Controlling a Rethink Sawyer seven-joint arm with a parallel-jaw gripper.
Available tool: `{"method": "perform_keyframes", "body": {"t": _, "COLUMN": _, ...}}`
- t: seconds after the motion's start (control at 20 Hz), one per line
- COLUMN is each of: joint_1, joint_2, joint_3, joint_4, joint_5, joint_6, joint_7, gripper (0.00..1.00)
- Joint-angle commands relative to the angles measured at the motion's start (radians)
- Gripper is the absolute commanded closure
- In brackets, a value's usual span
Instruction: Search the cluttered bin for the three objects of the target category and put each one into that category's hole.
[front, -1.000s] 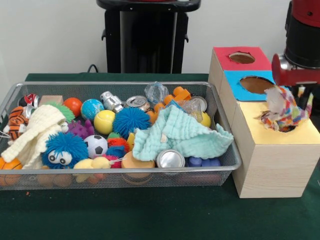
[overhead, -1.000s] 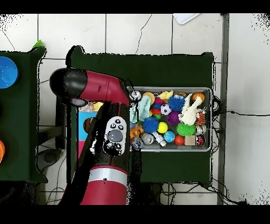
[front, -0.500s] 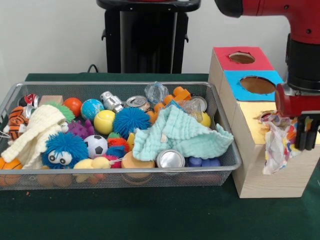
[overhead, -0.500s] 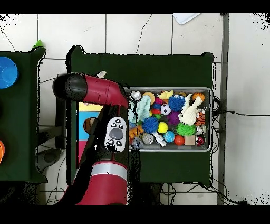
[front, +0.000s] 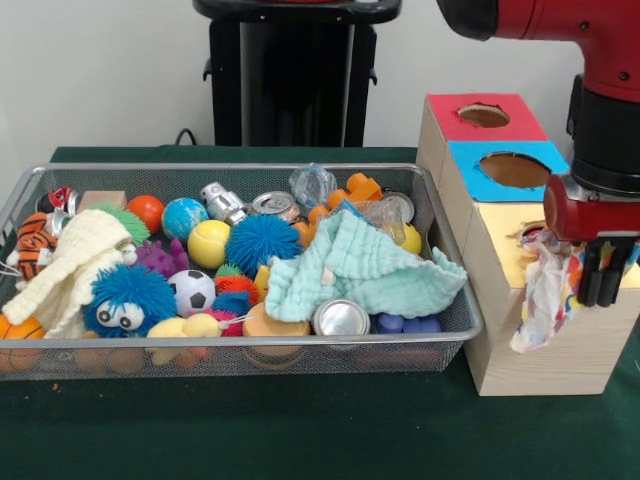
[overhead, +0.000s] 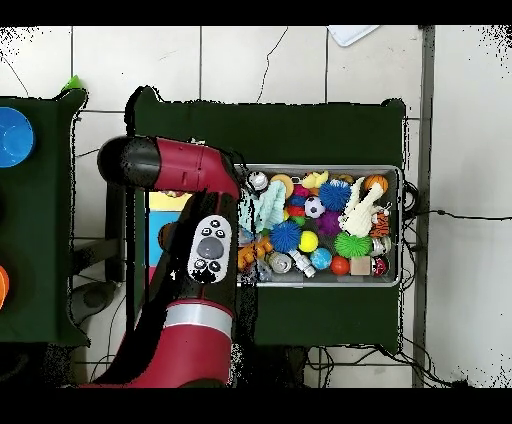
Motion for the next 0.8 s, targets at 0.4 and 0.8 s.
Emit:
{"method": "perform_keyframes", "body": {"t": 0.4, "joint_1": -0.004, "joint_2": 0.042, "joint_3": -0.001, "joint_4": 0.062, "joint_5": -0.107, "joint_6": 0.372, "joint_7": 0.106, "gripper": 1.0}}
{"method": "perform_keyframes", "body": {"t": 0.8, "joint_1": -0.006, "joint_2": -0.001, "joint_3": 0.005, "joint_4": 0.101, "joint_5": -0.099, "joint_6": 0.364, "joint_7": 0.098, "gripper": 1.0}}
